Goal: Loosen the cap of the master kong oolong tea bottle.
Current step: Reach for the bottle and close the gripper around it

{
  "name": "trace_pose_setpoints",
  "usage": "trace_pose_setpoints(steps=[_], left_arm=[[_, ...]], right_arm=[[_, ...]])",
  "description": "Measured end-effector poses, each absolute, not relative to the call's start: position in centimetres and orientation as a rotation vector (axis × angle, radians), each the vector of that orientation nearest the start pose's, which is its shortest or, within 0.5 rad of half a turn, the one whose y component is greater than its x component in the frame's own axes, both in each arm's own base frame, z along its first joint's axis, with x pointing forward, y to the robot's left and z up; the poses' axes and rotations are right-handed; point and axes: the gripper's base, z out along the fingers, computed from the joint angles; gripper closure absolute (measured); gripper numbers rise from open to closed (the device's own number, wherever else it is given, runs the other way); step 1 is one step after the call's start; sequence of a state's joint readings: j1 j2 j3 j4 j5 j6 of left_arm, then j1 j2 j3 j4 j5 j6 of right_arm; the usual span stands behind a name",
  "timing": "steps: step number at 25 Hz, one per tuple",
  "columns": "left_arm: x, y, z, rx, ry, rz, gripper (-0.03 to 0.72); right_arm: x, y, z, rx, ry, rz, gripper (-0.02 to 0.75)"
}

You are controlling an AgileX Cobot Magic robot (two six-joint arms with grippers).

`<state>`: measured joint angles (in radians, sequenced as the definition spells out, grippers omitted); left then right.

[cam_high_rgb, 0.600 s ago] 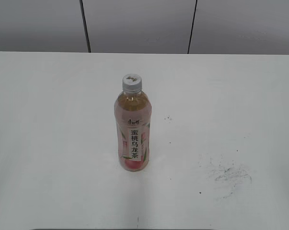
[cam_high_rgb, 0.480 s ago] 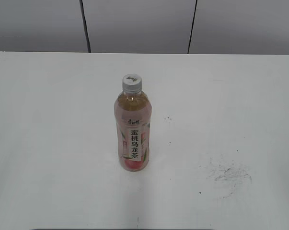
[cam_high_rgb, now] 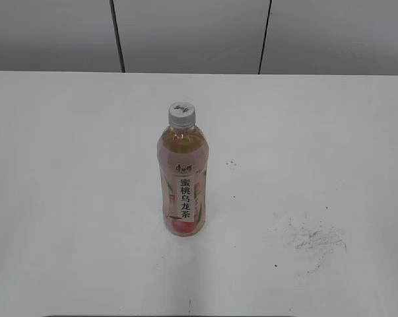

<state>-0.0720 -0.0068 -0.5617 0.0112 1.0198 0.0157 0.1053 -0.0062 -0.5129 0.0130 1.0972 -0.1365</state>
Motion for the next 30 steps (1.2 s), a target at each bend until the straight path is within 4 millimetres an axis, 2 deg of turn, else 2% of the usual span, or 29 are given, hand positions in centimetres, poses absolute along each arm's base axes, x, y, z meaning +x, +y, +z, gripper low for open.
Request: trace_pose_setpoints(steps=[23,30], left_arm=[[-1.2,0.2,29.9,0.084,1.925,-0.025,0.188],[-0.6,0.1,32.2,0.075,1.694,-0.029,0.188]], right_arm=[[-0.9,0.0,27.8,-0.250,2.046,-0.004,0.163],[-0.9,0.0,27.8,-0.250,2.046,-0.004,0.163]])
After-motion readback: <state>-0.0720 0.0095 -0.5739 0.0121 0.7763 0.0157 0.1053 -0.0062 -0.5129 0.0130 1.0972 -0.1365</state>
